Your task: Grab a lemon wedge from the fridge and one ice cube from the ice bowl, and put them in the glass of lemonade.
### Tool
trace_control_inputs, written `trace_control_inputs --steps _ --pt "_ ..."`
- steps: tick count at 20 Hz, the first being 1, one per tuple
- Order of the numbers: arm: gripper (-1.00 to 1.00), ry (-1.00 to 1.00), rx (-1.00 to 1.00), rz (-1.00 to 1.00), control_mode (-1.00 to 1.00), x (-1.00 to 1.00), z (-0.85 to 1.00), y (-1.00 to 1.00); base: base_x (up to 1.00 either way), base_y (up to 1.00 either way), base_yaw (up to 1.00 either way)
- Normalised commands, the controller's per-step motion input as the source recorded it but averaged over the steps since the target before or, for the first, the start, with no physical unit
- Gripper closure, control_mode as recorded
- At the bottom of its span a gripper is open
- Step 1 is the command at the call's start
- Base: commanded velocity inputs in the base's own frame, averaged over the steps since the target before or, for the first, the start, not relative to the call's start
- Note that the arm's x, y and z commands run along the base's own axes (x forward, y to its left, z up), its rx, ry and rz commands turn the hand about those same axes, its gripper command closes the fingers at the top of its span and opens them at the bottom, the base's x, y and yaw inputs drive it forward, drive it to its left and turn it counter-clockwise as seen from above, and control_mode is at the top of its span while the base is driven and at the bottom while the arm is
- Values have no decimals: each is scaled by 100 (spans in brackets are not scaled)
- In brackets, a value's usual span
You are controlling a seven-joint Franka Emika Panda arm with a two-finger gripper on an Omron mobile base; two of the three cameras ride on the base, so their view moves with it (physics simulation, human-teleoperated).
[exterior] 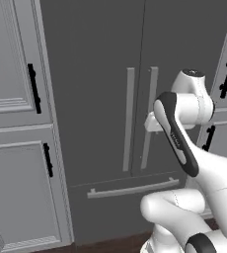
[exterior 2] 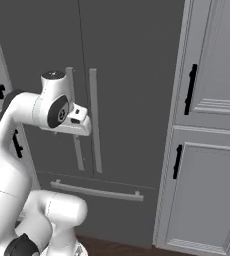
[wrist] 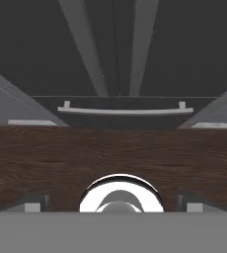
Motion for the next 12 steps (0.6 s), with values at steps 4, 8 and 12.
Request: trace_control_inputs --steps 4,8,12 --pt "-100 0 0 0 100 0 0 0 -43 19 11" --pt "-100 0 0 0 100 0 0 0 -1 26 42" --pt "-100 0 0 0 100 0 0 0 -5 5 45"
